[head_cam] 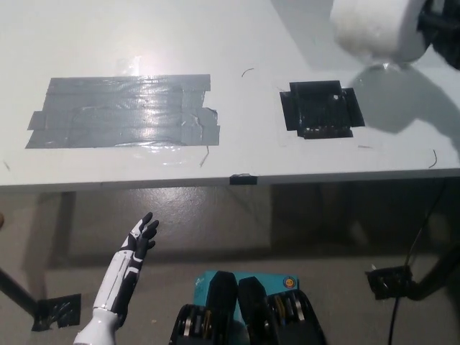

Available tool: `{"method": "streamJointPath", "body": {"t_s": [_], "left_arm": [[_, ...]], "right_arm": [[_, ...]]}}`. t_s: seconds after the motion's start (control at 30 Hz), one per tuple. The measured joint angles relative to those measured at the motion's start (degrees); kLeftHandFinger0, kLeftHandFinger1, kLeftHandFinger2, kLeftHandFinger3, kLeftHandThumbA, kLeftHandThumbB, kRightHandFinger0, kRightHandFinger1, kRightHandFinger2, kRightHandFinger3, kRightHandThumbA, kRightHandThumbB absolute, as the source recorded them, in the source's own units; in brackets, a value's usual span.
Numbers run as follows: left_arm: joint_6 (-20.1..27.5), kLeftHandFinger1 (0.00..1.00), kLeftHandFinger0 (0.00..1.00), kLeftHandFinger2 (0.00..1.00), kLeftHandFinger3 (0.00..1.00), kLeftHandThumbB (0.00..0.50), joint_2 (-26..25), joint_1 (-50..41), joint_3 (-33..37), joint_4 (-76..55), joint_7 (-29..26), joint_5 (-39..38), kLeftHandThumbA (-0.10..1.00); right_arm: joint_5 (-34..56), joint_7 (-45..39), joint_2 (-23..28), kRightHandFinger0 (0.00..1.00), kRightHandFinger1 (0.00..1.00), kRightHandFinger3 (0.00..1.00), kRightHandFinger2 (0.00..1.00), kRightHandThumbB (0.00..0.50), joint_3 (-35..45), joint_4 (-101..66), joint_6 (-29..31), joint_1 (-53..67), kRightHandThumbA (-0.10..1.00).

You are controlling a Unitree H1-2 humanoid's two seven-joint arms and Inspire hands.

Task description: A person hands over a roll of toilet paper to the robot , and the robot inserts its right thumb into the hole in the centre to grab the roll, and then places it on the balck area on the desk.

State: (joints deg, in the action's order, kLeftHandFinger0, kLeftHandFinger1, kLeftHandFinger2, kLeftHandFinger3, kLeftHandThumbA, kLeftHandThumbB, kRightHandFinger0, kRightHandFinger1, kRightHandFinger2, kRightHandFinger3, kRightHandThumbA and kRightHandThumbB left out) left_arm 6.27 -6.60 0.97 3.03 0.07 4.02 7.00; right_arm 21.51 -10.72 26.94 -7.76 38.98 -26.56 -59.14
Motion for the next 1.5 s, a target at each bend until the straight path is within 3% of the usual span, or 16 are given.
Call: {"method": "streamJointPath", "body": {"t_s": [0.07,0.1,0.27,0.33,0.43,0.47,0.63,0.67,0.7,0.77,0.8,0.83,0.87,0.9,1.13,1.5], "left_arm": [[0.01,1.00,1.00,1.00,1.00,0.163,-0.02,0.01,-0.01,0.01,0.00,0.02,1.00],[0.01,1.00,1.00,1.00,1.00,0.164,0.00,0.05,-0.01,0.00,0.01,0.03,1.00],[0.01,1.00,1.00,1.00,1.00,0.157,0.02,0.06,-0.02,0.00,0.00,0.05,1.00],[0.01,1.00,1.00,1.00,1.00,0.151,0.01,0.05,-0.02,-0.01,-0.01,0.10,1.00],[0.01,1.00,1.00,1.00,1.00,0.151,0.05,0.06,0.02,-0.01,-0.01,0.30,1.00],[0.01,1.00,1.00,1.00,1.00,0.148,0.09,0.07,0.04,-0.01,0.00,0.38,1.00],[0.01,1.00,1.00,1.00,1.00,0.154,0.14,0.18,0.04,-0.01,0.01,0.64,1.00],[0.01,1.00,1.00,1.00,1.00,0.156,0.15,0.30,0.04,-0.01,0.02,0.65,1.00],[0.01,1.00,1.00,1.00,1.00,0.157,0.15,0.36,0.04,-0.01,0.02,0.66,1.00],[0.01,1.00,1.00,1.00,1.00,0.161,0.13,0.58,0.04,-0.02,0.02,0.67,1.00],[0.01,1.00,1.00,1.00,1.00,0.165,0.12,0.63,0.04,-0.02,0.02,0.69,1.00],[0.00,1.00,1.00,1.00,1.00,0.165,0.09,0.63,0.02,0.00,0.02,0.72,1.00],[0.00,1.00,1.00,1.00,1.00,0.166,0.08,0.62,0.01,0.00,0.01,0.74,1.00],[-0.01,1.00,1.00,1.00,1.00,0.171,0.08,0.61,0.01,0.03,0.02,0.76,1.00],[-0.05,1.00,1.00,1.00,1.00,0.165,0.14,0.61,0.02,0.08,0.03,0.80,1.00],[-0.05,1.00,1.00,1.00,1.00,0.168,0.17,0.62,0.03,0.12,0.03,0.83,1.00]], "right_arm": [[-1.36,-0.27,0.03,0.21,0.70,1.00,1.00,0.105,-1.64,1.80,0.10,-0.73,-0.10],[-3.47,-0.64,0.03,0.26,0.74,1.00,1.00,0.148,-3.82,4.46,0.52,-1.68,-0.10],[-9.61,-1.84,-0.09,0.25,0.72,0.96,1.00,0.139,-9.87,11.66,3.48,-4.18,-0.10],[-11.49,-2.12,-0.31,0.30,0.75,0.90,1.00,0.155,-11.18,13.77,4.22,-5.00,-0.10],[-14.19,-2.57,-1.08,0.27,0.76,0.92,1.00,0.158,-12.97,16.96,6.12,-6.24,-0.10],[-14.89,-2.63,-1.39,0.38,0.83,0.93,1.00,0.152,-13.25,17.65,6.61,-6.50,-0.10],[-18.74,-2.73,-4.55,0.45,0.84,0.90,1.00,0.130,-14.33,19.98,8.14,-8.46,-0.10],[-19.38,-2.85,-5.24,0.78,1.00,1.00,1.00,0.175,-14.65,20.36,8.55,-9.07,-0.10],[-19.87,-3.01,-5.45,1.00,1.00,0.86,1.00,0.153,-15.18,20.51,8.83,-9.29,-0.10],[-21.62,-4.67,-5.77,0.90,1.00,1.00,1.00,0.284,-17.44,21.03,9.86,-10.44,0.05],[-22.14,-5.25,-5.78,1.00,1.00,1.00,1.00,0.279,-17.81,21.16,10.04,-10.73,0.13],[-22.61,-7.05,-5.79,1.00,1.00,1.00,1.00,0.279,-18.04,21.32,9.99,-11.37,0.13],[-22.64,-7.85,-5.79,1.00,1.00,1.00,1.00,0.305,-18.04,21.32,9.93,-11.58,0.24],[-22.64,-9.39,-5.79,1.00,1.00,1.00,1.00,0.279,-18.20,21.32,9.86,-11.76,0.33],[-22.96,-16.76,-5.60,1.00,1.00,1.00,1.00,0.453,-20.54,21.50,9.41,-11.64,0.56],[-25.77,-26.92,-3.73,1.00,1.00,1.00,1.00,0.500,-26.18,24.27,9.08,-15.71,0.57]]}}
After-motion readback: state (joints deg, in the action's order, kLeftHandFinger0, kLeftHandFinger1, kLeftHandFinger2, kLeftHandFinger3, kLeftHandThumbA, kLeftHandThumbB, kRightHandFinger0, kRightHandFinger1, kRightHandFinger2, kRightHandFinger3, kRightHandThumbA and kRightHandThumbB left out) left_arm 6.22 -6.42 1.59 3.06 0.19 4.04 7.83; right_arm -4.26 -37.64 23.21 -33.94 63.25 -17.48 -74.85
